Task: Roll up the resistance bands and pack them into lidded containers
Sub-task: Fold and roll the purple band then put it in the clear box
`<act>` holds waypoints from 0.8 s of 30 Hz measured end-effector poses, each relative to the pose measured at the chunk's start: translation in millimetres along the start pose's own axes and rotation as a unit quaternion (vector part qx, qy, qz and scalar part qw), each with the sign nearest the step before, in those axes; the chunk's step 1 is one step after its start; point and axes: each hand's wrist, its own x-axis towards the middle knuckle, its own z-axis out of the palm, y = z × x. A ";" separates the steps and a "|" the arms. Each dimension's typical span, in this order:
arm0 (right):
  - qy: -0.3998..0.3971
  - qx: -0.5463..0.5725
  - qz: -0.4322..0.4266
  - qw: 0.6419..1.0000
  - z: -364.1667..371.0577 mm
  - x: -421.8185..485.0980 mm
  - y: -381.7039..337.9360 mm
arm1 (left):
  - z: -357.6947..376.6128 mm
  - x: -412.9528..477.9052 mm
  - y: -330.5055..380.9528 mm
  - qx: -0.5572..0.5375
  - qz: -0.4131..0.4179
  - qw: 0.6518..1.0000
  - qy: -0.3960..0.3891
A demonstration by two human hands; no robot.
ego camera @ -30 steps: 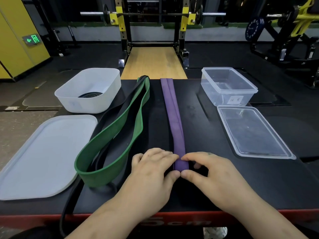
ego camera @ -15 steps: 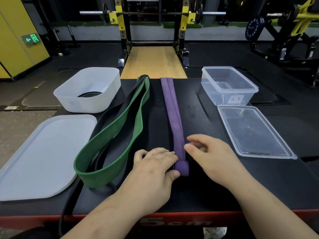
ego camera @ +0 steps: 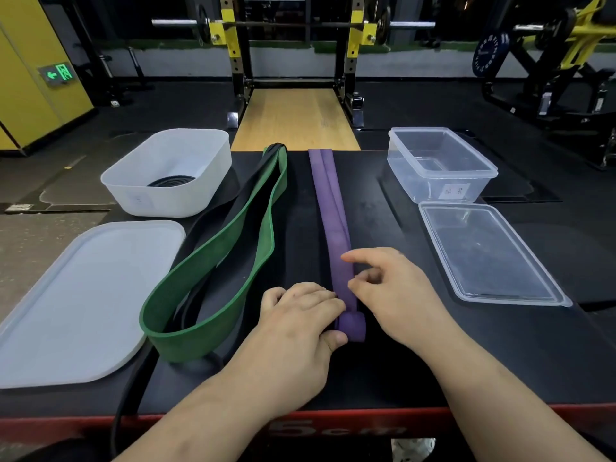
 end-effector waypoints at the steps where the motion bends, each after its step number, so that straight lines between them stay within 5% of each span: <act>1: 0.001 -0.010 0.010 1.000 -0.5 1.9 0.4 | 0.0 -0.1 0.0 0.005 0.001 1.000 -0.001; 15: -0.013 0.190 0.148 0.970 8.7 57.4 -7.7 | -7.0 4.6 1.7 -0.008 -0.022 0.999 -0.031; 24: -0.045 0.183 0.128 0.974 10.7 136.6 -11.1 | -16.3 12.8 -6.2 -0.055 -0.019 0.994 -0.091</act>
